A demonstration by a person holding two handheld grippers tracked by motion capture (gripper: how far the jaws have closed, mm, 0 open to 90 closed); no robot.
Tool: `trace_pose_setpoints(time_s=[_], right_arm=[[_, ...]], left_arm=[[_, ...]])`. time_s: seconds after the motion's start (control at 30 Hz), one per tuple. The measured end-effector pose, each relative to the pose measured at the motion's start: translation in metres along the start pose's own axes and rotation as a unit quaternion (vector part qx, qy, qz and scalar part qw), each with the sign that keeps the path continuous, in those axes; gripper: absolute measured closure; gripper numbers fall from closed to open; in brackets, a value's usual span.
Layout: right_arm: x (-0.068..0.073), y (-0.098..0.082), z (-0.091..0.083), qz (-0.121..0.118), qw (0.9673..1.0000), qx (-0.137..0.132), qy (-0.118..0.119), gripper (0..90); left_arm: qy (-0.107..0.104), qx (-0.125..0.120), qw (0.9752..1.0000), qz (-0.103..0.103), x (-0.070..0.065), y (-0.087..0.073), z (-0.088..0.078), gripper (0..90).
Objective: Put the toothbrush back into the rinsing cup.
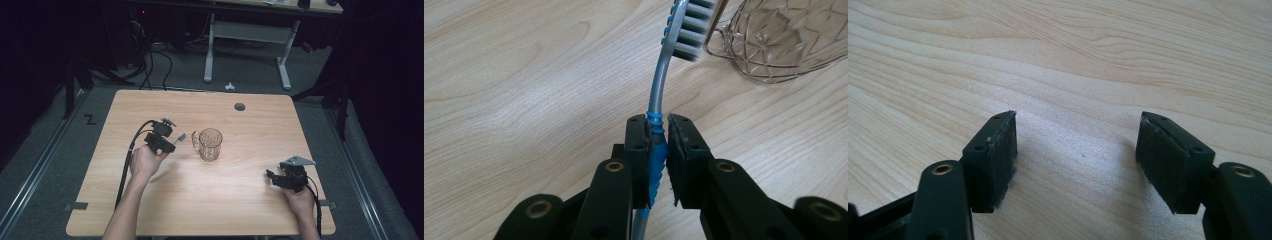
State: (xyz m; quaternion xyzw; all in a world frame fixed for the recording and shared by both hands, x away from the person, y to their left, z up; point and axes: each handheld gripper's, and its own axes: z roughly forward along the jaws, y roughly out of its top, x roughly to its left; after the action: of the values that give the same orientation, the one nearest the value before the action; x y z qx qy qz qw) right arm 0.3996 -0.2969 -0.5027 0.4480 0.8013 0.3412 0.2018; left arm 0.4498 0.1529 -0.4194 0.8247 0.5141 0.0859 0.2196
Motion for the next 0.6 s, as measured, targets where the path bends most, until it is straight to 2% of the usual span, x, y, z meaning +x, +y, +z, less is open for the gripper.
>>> trace_pose_setpoints(time_s=[0.17, 0.6], right_arm=[[0.0, 0.0, 0.0, 0.0, 1.0, 0.0, 0.0, 33.4], [0.0, 0.0, 0.0, 0.0, 1.0, 0.0, 0.0, 33.4]], left_arm=[[-0.008, -0.015, 0.9998, -0.006, 0.002, -0.001, -0.006, 79.6], [-0.023, -0.035, 0.999, -0.011, 0.002, -0.001, -0.014, 79.6]])
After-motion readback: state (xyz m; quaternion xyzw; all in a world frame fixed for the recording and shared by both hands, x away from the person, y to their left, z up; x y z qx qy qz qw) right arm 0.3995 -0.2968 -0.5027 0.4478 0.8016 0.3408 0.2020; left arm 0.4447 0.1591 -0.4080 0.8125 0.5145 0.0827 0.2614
